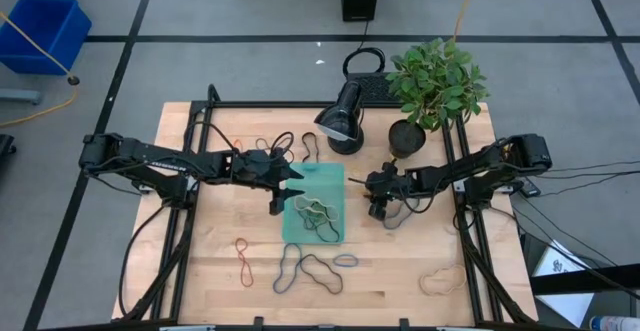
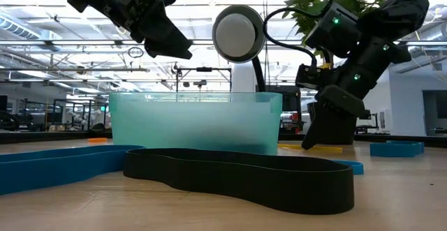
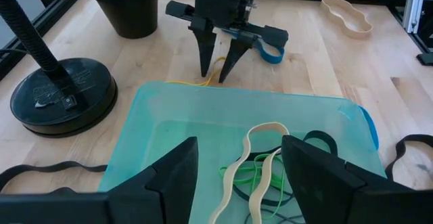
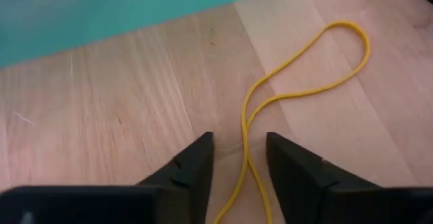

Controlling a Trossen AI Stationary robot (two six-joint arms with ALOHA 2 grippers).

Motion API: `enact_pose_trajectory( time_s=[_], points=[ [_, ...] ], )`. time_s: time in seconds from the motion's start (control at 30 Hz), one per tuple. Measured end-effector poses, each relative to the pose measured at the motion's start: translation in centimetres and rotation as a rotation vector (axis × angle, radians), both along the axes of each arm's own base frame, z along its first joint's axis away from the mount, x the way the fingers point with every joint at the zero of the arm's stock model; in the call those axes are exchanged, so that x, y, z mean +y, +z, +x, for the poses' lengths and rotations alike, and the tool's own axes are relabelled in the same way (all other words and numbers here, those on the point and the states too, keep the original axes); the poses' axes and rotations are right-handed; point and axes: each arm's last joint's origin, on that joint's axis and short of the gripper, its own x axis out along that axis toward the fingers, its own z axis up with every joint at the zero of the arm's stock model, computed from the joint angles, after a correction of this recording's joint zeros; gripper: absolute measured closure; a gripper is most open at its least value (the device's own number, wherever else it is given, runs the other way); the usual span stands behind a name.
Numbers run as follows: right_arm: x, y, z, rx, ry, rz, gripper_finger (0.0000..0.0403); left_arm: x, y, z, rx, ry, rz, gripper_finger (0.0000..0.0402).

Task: Pick and place rubber bands into bin
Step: Put the yellow rubber band into the basket

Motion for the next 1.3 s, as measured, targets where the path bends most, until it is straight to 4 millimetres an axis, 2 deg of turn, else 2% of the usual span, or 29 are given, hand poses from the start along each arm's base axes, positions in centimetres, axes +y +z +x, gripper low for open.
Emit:
enact_pose_trajectory(
  time_s=[0.3, 0.53, 0.73, 0.87, 1.0, 1.1, 1.3],
  points=[
    [0.0, -0.1, -0.1, 0.007, -0.001, -0.001, 0.0392, 0.0, 0.0, 0.0, 0.000, -0.001, 0.000, 0.0178],
    [0.0, 0.2, 0.3, -0.049, -0.037, 0.018, 0.0401, 0.0, 0.0, 0.0, 0.000, 0.038, -0.070, 0.0178],
    [0.0, 1.6, 0.6, -0.165, -0.059, 0.003, 0.0402, -0.2, 0.0, -0.5, 0.045, -0.008, -0.143, 0.0178],
    [-0.3, 4.3, 0.6, -0.306, -0.099, -0.062, 0.0402, -0.4, 0.3, -1.8, 0.109, -0.056, -0.172, 0.0178],
    [-0.4, 7.3, 0.4, -0.494, -0.126, -0.094, 0.0402, -0.4, 0.7, -2.9, 0.150, -0.027, -0.210, 0.0178],
    [-0.3, 10.0, 0.5, -0.626, -0.114, -0.140, 0.0402, -0.4, 0.8, -3.4, 0.165, 0.005, -0.254, 0.0178],
    [0.7, 15.5, 1.8, -0.757, -0.013, -0.286, 0.0403, -0.4, 0.6, -3.7, 0.205, 0.037, -0.293, 0.0178]
  ],
)
